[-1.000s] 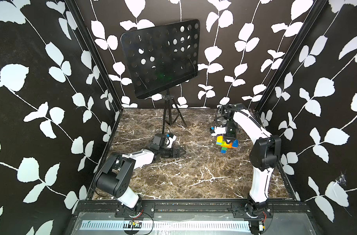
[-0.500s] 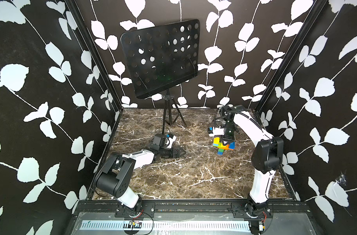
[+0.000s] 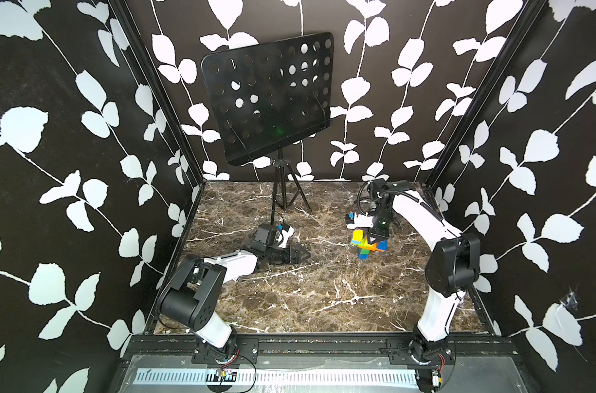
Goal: Assemble a fork with lego
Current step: Assemble the lego brick with the lego brick.
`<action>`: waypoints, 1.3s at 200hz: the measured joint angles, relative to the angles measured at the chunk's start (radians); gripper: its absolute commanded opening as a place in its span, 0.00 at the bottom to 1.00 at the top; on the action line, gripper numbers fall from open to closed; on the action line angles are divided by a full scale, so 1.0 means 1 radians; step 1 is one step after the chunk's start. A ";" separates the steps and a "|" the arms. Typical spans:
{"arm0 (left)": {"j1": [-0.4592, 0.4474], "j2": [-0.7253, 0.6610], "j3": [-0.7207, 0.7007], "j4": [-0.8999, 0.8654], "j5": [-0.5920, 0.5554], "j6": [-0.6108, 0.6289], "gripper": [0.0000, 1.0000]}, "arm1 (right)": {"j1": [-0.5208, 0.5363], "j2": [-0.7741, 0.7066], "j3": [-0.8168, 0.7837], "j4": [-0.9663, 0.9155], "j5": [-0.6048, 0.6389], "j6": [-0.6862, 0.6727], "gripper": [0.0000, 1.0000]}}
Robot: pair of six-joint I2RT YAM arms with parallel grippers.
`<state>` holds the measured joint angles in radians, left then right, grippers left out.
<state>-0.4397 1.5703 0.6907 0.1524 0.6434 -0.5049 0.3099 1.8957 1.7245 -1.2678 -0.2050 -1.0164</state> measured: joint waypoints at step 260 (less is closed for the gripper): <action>0.000 -0.002 -0.005 0.001 0.000 -0.013 0.86 | 0.106 0.084 0.187 -0.184 0.145 -0.098 0.10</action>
<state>-0.4397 1.5684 0.6853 0.1532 0.6430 -0.5175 0.4156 1.9793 1.9110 -1.4521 -0.0605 -1.1141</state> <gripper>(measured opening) 0.865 0.320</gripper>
